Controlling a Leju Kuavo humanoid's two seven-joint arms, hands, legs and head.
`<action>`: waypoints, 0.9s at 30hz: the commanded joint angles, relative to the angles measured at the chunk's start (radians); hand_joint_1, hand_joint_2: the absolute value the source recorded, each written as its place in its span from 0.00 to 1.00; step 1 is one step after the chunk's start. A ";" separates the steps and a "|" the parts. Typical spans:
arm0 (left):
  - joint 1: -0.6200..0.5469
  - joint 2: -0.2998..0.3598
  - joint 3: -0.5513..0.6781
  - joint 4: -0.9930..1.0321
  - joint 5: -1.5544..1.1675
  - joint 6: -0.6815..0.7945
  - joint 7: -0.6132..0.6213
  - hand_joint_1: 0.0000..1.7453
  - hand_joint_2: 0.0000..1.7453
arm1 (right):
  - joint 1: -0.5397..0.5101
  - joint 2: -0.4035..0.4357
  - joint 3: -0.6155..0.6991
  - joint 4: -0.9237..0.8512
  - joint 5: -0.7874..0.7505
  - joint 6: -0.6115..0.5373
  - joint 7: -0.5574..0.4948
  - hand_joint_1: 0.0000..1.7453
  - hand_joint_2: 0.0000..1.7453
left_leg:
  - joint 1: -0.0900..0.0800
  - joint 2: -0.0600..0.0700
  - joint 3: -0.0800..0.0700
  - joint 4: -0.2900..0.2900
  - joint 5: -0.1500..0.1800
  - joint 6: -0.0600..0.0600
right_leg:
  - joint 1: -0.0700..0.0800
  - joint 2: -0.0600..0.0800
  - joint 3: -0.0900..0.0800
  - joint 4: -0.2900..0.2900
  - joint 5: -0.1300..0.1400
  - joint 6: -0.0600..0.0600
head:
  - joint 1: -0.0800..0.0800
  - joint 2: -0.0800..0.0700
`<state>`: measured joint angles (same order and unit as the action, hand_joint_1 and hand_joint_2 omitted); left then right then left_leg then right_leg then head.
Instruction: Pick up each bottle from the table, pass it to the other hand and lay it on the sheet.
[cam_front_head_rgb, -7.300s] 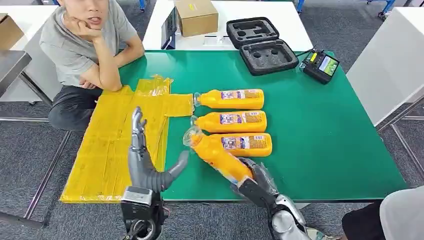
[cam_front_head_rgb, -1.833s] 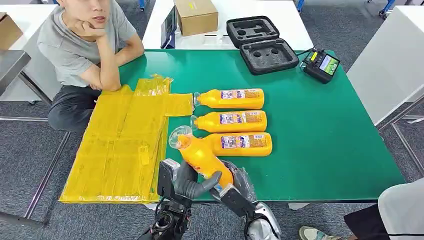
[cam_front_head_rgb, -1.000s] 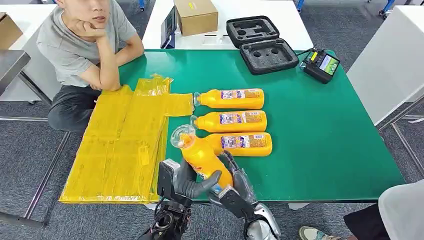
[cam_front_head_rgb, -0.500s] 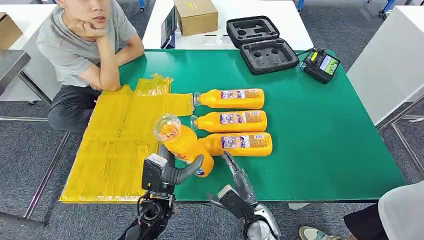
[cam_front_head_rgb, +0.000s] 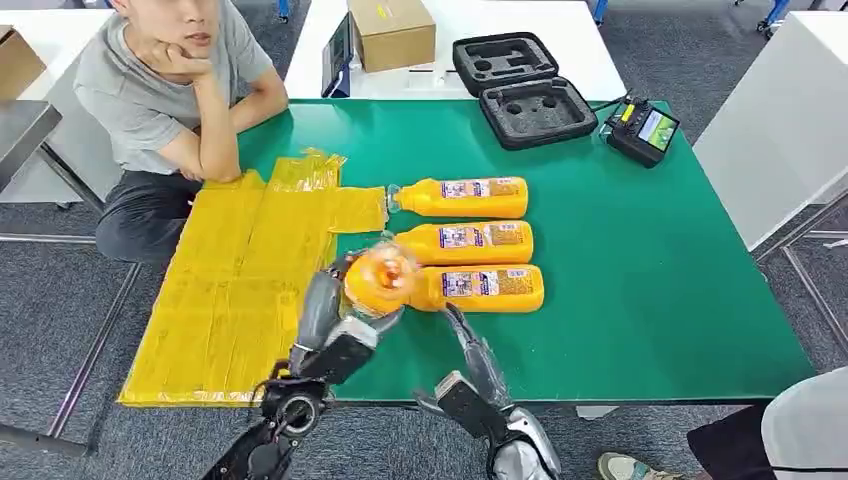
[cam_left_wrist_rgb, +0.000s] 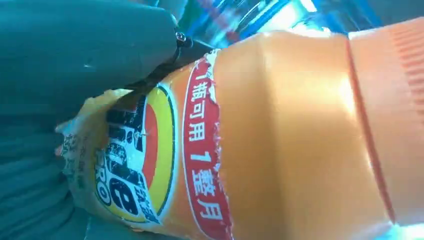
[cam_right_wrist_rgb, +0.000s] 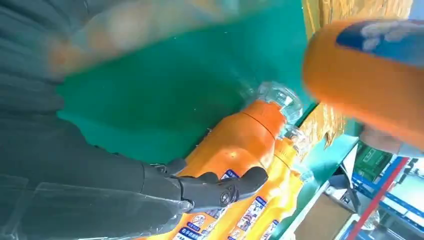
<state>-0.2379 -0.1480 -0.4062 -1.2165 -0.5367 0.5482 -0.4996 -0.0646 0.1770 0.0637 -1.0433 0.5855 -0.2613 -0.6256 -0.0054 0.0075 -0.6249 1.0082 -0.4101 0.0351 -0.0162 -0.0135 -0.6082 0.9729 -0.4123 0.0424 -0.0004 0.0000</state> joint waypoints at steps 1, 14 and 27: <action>-0.063 0.188 0.108 -0.060 -0.394 -0.058 0.163 1.00 1.00 | -0.027 -0.007 0.013 0.059 -0.038 0.019 -0.015 0.00 1.00 | 0.002 0.003 0.005 0.000 -0.003 -0.003 | 0.002 0.005 0.004 -0.001 -0.001 -0.003 | 0.000 0.000; -0.052 0.203 0.121 -0.082 -0.424 -0.058 0.173 1.00 1.00 | -0.032 -0.007 0.015 0.063 -0.042 0.022 -0.015 0.00 1.00 | 0.001 0.001 0.002 0.000 -0.001 -0.002 | 0.001 0.001 0.002 0.000 -0.001 -0.002 | 0.000 0.000; -0.077 0.329 0.169 -0.146 -0.731 -0.146 0.341 1.00 1.00 | -0.070 0.006 0.006 0.121 -0.053 0.053 -0.040 0.00 1.00 | 0.004 0.002 0.003 0.000 -0.001 -0.002 | 0.004 0.002 0.002 0.000 -0.001 -0.002 | 0.000 0.000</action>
<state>-0.2823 0.1229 -0.2648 -1.3454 -1.1262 0.4823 -0.2287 -0.0799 0.1743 0.0683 -1.0116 0.5360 -0.2216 -0.6554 -0.0029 0.0082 -0.6251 1.0082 -0.4094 0.0343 -0.0138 -0.0134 -0.6088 0.9731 -0.4125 0.0420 -0.0004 0.0000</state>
